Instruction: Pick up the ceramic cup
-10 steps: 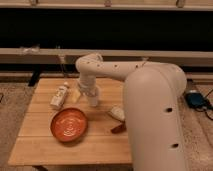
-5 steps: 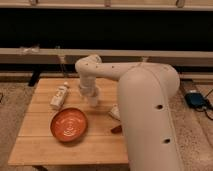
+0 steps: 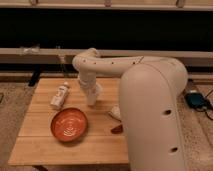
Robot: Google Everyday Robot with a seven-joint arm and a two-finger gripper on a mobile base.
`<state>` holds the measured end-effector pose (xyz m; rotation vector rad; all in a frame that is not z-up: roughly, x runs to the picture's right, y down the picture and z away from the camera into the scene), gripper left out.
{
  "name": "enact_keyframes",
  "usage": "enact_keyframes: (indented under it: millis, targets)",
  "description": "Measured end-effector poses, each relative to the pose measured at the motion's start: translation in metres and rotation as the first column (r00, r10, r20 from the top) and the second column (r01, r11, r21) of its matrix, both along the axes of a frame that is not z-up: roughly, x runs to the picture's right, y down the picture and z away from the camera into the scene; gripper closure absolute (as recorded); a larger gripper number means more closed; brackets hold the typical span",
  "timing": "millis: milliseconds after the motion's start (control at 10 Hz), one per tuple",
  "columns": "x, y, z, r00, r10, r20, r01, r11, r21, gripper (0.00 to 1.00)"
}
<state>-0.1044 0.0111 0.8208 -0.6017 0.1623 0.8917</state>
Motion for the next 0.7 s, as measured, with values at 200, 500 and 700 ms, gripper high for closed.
enact_keyframes:
  millis: [200, 500, 700]
  targets:
    - [0.005, -0.025, -0.020, 1.000, -0.026, -0.002, 0.026, 0.9986, 0.047, 1.00]
    - [0.007, -0.041, -0.028, 0.998, -0.058, 0.037, 0.056, 0.9971, 0.051, 1.00]
    - [0.008, -0.041, -0.028, 0.998, -0.057, 0.035, 0.055, 0.9973, 0.049, 1.00]
